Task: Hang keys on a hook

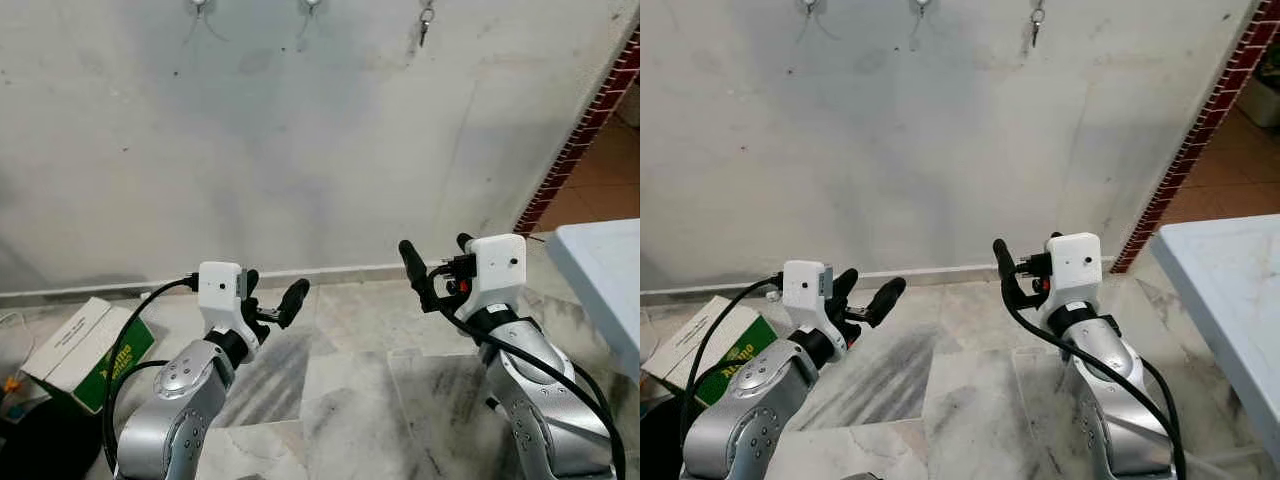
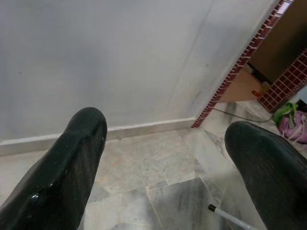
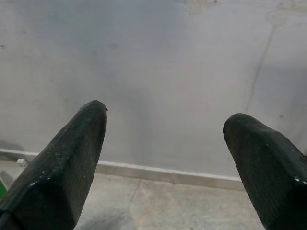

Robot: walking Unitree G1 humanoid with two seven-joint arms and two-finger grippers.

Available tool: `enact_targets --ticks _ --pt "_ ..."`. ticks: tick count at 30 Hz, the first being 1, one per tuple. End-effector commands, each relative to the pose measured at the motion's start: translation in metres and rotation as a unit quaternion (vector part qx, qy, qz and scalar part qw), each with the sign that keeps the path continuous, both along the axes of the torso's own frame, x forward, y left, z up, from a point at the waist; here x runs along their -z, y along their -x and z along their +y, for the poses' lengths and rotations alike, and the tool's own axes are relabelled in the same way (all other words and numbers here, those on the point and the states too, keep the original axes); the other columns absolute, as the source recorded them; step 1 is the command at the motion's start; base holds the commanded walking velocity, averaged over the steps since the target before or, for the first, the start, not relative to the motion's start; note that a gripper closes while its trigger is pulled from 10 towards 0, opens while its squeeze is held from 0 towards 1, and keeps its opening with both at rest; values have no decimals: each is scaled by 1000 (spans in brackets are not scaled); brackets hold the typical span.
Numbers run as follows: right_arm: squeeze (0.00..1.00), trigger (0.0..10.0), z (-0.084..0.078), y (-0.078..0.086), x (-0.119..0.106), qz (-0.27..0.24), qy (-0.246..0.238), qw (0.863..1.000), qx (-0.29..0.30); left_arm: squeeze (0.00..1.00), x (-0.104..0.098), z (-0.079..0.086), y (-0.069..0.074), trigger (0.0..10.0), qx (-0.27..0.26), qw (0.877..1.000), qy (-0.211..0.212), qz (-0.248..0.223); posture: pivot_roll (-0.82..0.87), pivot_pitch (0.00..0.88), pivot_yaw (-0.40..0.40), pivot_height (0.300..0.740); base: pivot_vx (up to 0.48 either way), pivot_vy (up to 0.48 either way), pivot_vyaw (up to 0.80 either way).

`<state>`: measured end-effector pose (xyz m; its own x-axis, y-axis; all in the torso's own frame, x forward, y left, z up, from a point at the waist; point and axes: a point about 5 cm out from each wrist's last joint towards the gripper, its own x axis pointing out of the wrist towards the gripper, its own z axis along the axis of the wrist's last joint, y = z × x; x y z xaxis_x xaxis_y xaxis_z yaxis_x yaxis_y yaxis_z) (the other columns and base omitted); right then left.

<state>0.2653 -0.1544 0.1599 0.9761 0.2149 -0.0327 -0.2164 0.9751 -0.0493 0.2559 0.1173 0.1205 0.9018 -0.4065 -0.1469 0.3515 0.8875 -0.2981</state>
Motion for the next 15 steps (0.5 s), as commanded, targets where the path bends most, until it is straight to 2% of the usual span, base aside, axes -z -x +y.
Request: enact_targets --ticks 1,15 --pt "0 10000 0 0 1 4 0 1000 0 0 2 2 0 10000 -2 1000 -4 4 -90 78 33 740 0 0 -788" --pt "0 10000 0 0 2 7 2 1000 3 0 3 2 -1 10000 -2 1000 -4 7 -91 81 31 740 0 0 -788"
